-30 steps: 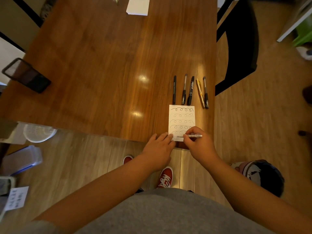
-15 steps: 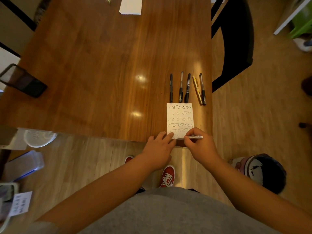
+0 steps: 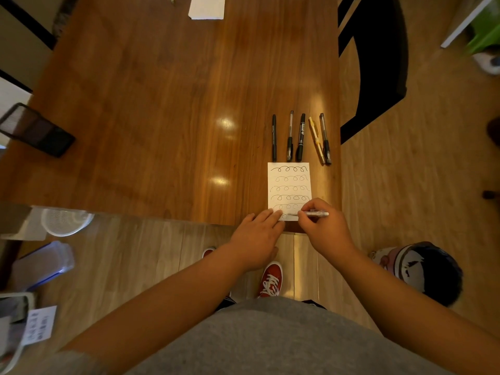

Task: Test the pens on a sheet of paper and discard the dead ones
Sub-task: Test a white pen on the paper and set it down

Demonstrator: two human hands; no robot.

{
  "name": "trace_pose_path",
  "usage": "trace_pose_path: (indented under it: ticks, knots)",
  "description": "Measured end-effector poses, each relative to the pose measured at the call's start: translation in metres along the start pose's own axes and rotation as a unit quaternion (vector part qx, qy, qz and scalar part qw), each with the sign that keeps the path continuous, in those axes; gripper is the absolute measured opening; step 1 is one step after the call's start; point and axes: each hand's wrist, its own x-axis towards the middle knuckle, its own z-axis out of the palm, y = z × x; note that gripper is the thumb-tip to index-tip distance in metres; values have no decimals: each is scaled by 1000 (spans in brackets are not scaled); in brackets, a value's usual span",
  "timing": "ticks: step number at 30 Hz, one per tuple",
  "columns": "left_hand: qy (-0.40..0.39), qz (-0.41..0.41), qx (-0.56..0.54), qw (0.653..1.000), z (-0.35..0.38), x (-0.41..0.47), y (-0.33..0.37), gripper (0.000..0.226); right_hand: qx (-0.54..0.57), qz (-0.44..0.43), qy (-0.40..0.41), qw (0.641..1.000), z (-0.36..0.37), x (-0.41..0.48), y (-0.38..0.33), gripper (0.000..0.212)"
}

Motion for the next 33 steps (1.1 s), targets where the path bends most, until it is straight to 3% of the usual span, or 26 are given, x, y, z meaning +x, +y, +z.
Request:
trace_pose_path:
  ticks: [4,14,19,33]
  knots:
    - [-1,1,25,1000,1,2,2,66,11,10,7,1000,-6,-1,2,22]
    - [4,15,9,1000,5,9,5,64,6,6,9,1000,-11,-9,10,11]
    - [7,17,3,1000,0,11,5,61,8,4,-1,1000,-8,-11,9,23]
    - [22,9,14,1000,-3,15,7,61,33,22,14,999,-13,-3,9,8]
